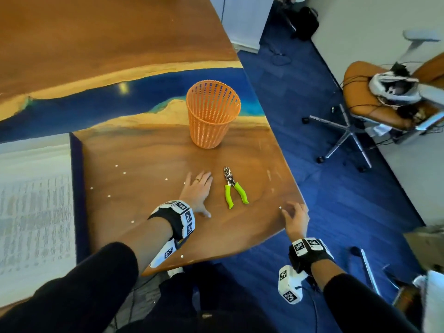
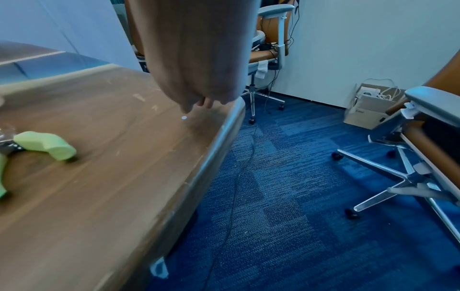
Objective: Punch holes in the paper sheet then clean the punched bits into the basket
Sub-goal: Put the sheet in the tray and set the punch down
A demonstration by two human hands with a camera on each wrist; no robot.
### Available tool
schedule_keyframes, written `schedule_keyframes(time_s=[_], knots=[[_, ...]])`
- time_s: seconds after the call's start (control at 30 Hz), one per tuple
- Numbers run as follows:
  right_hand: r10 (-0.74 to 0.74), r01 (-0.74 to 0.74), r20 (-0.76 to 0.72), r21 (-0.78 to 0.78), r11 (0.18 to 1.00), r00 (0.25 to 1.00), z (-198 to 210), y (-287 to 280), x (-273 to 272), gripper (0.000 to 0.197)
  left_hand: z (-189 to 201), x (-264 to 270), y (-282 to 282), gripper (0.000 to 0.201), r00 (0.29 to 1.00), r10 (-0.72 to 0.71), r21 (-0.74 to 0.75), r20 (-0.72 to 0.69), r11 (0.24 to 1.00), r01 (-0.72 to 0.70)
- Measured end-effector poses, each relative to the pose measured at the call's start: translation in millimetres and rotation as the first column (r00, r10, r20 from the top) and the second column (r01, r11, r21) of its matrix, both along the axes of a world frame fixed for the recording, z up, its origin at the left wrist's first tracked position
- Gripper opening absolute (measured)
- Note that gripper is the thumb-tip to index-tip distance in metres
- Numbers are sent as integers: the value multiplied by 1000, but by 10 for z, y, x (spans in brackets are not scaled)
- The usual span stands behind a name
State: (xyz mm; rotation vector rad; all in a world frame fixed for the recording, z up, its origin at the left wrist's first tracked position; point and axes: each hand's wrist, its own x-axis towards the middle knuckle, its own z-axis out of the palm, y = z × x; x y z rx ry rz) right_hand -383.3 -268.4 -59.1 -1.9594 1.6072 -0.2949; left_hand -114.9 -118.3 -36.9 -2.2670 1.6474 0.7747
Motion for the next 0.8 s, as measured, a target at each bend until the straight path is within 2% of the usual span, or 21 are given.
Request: schedule_keyframes(time_s=[0.13, 0.3, 0.53, 0.8], knots=[[12, -12, 10, -1, 1000, 1000, -54, -32, 6, 27, -10, -85, -54, 132, 993, -44, 54, 111, 998, 39], [21, -21, 14, -29, 999, 1000, -99, -90, 8, 17, -14, -206, -93, 129, 982, -23, 95, 187, 995, 6], [66, -64, 18, -60, 996, 998, -127, -161, 21, 2, 15, -277, -132, 128, 981, -1, 136, 192, 990, -26], [175, -178, -72, -29, 984, 982, -152, -217, 47, 7, 38, -270, -145, 129, 988, 24, 147, 153, 988, -46]])
